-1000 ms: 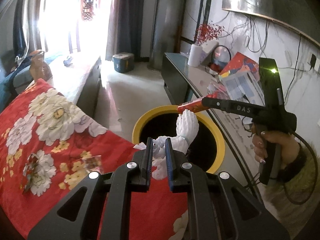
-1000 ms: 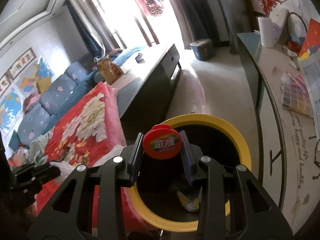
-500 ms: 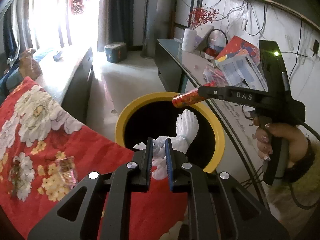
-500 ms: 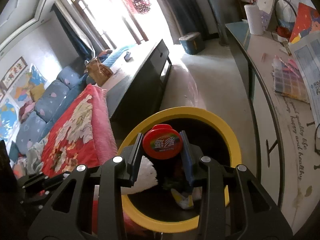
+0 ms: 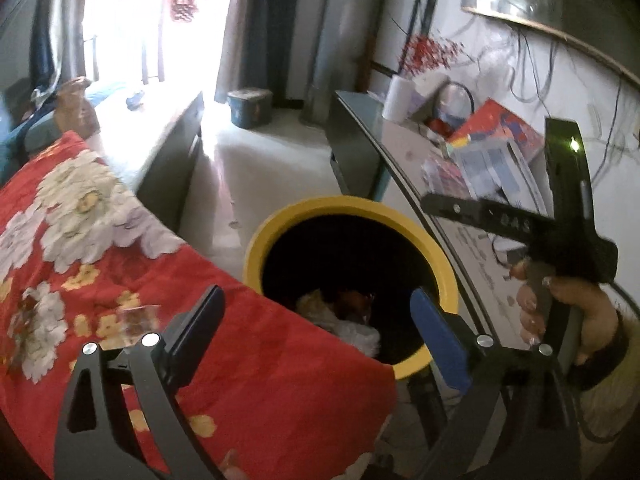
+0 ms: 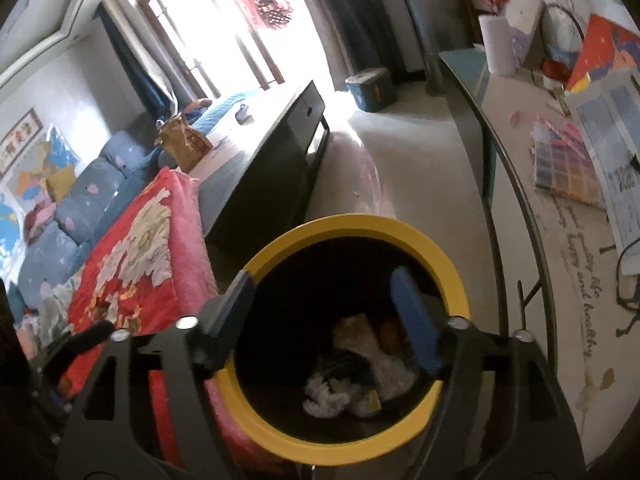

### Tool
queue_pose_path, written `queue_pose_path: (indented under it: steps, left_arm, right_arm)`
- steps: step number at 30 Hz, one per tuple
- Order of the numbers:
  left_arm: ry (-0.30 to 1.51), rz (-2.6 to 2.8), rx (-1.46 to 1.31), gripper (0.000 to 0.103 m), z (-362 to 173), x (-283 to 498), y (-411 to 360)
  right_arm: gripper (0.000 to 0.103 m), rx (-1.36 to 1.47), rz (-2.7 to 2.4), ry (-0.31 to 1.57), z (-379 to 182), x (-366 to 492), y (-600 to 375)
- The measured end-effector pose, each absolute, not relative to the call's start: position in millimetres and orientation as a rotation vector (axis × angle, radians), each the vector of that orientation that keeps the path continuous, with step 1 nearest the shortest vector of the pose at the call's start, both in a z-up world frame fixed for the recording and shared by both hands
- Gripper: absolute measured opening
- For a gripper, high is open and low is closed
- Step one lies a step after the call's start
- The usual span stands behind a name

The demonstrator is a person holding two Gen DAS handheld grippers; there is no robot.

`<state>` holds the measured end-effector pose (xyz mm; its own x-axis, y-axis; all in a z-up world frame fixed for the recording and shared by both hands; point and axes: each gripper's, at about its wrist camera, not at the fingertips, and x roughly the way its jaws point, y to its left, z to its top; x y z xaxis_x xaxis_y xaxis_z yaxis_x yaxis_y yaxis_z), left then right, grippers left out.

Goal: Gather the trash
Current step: 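Open both grippers to drop the foam net and red bottle into the bin, then move both open grippers back over the remaining wrappers on the bedspread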

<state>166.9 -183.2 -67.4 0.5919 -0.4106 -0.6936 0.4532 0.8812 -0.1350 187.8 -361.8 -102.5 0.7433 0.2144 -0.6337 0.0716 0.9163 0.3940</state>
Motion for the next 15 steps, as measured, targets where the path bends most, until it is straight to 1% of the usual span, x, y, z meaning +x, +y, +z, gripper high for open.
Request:
queue_pose_path:
  steps: [3, 5, 15]
  left_arm:
    - [0.773, -0.463, 0.040, 0.093, -62.6, 166.1, -170.8]
    - [0.764, -0.437, 0.016, 0.093, -59.5, 166.0, -160.1]
    - [0.735, -0.344, -0.056, 0.093, -47.2, 165.6, -116.0]
  right_arm:
    - [0.070, 0.361, 0.099, 0.713, -93.6, 186.2, -347.1]
    - [0.074, 0.328, 0.116, 0.697, -87.0, 183.7, -335.3]
    - [0.077, 0.242, 0.216, 0.648, -63.7, 172.2, -290.7]
